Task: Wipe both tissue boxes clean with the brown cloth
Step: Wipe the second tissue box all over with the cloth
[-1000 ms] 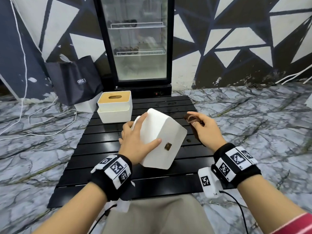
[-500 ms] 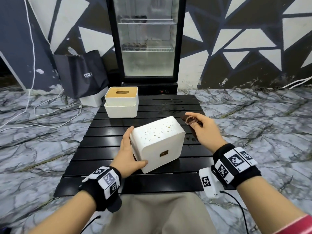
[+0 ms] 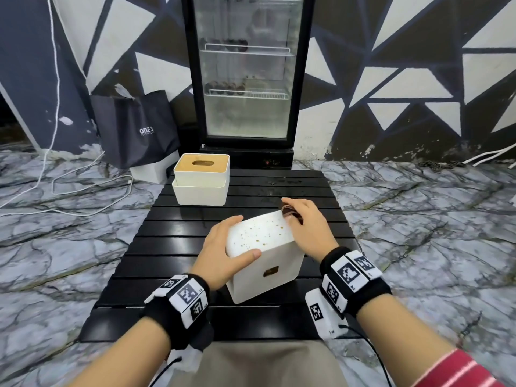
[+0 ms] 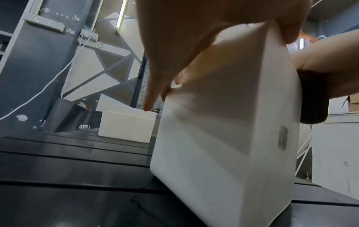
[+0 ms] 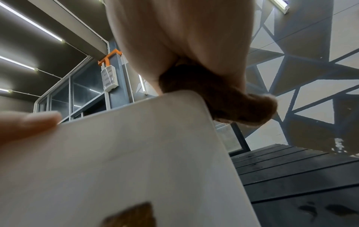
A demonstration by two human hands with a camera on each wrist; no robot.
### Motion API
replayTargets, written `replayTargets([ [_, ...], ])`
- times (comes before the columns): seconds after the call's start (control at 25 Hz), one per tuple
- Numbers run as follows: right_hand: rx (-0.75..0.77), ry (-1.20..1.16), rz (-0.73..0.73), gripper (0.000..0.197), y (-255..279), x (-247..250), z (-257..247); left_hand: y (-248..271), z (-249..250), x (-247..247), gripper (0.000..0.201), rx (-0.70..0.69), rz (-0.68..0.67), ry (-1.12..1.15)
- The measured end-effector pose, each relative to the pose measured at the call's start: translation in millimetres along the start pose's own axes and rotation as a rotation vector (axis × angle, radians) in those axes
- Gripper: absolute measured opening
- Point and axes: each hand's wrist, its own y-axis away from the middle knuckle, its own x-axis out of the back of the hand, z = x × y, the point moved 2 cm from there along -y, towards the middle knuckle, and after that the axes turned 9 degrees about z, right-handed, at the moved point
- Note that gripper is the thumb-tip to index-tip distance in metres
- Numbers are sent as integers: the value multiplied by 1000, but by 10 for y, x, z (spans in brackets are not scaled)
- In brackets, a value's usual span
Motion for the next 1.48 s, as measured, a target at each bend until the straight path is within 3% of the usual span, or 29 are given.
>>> replayTargets([
  [0.24,110,85,92,43,357,2,37,-12,-18,-32,64,6,-8,42],
  [0.44,98,118,-35,43,32,-24,21,-32,-3,-18,67,24,-33,51],
  [0.72,127,82,36,43,271,25,96,-25,12,-42,64,25,-26,51],
  [0.92,95,115,-51,42,16,-14,75,-9,27,-58,62,36,-29,46],
  [1.08,189,272,-18,40,232,-18,-30,5,38,-85,61,31,13,50],
  [1.24,252,208,61,42,339,-24,-31,1,27,-92,62,25,5,54],
  [1.48,224,266,98,31,123,-96,-24,8,46,-95,62,22,4,49],
])
